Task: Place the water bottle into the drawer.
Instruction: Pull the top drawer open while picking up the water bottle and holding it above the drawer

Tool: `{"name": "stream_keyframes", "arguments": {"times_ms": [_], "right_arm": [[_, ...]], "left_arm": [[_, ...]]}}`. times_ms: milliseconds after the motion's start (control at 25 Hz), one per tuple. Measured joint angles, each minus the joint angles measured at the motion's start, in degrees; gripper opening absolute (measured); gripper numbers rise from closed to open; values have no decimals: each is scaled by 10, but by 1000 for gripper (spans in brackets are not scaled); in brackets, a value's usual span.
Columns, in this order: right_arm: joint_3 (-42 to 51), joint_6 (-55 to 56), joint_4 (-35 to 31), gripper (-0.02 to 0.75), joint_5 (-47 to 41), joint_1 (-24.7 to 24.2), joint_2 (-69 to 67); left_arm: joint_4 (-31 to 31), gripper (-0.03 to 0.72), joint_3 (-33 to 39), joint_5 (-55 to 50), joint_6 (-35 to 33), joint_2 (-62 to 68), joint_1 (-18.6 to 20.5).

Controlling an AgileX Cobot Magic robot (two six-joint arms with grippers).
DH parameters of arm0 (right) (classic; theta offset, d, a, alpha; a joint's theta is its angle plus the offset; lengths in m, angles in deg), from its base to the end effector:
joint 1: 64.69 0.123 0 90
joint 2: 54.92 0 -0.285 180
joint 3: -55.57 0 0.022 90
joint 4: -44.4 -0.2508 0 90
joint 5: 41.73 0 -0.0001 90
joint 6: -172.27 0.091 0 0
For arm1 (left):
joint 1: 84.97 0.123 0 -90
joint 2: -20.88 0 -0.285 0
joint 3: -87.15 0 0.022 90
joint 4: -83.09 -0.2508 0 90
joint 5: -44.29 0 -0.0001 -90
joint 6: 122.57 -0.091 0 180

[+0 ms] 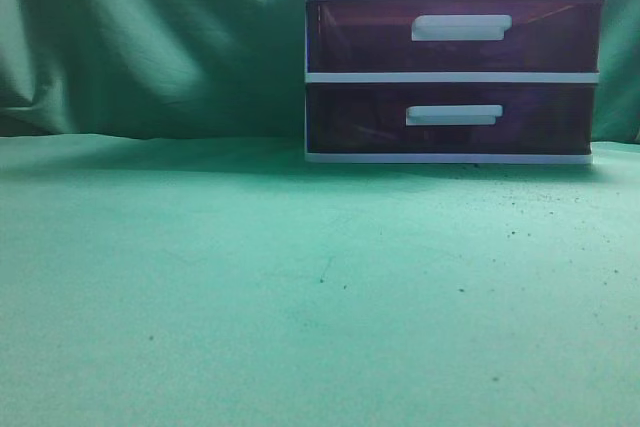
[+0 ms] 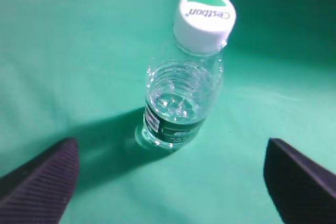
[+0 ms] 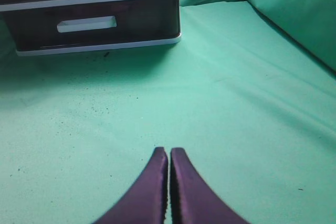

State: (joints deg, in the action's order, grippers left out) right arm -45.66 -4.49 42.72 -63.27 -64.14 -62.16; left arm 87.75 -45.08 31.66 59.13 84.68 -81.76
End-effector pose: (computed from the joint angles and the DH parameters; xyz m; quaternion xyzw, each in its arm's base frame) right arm 0.0527 0.0015 0.1708 0.0268 0.8062 0.0319 0.5902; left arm 0.1905 0.0091 0.2558 -0.0687 0.8809 -0.0203 0.4679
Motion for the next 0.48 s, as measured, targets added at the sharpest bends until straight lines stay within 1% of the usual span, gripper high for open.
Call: {"name": "stream_keyframes", "arguments": {"times_ms": [40, 80, 240, 280, 480], "right_arm": [[0, 0, 0, 0, 0, 0, 0], [0, 0, 0, 0, 0, 0, 0], [0, 0, 0, 0, 0, 0, 0], [0, 0, 0, 0, 0, 0, 0], [0, 0, 0, 0, 0, 0, 0]], "left_arm": [[0, 646, -9, -1, 0, 19, 0], [1, 631, -19, -1, 0, 38, 0], [12, 631, -54, -2, 0, 103, 0], [14, 590, -61, -2, 0, 120, 0], [20, 590, -104, 0, 0, 196, 0]]}}
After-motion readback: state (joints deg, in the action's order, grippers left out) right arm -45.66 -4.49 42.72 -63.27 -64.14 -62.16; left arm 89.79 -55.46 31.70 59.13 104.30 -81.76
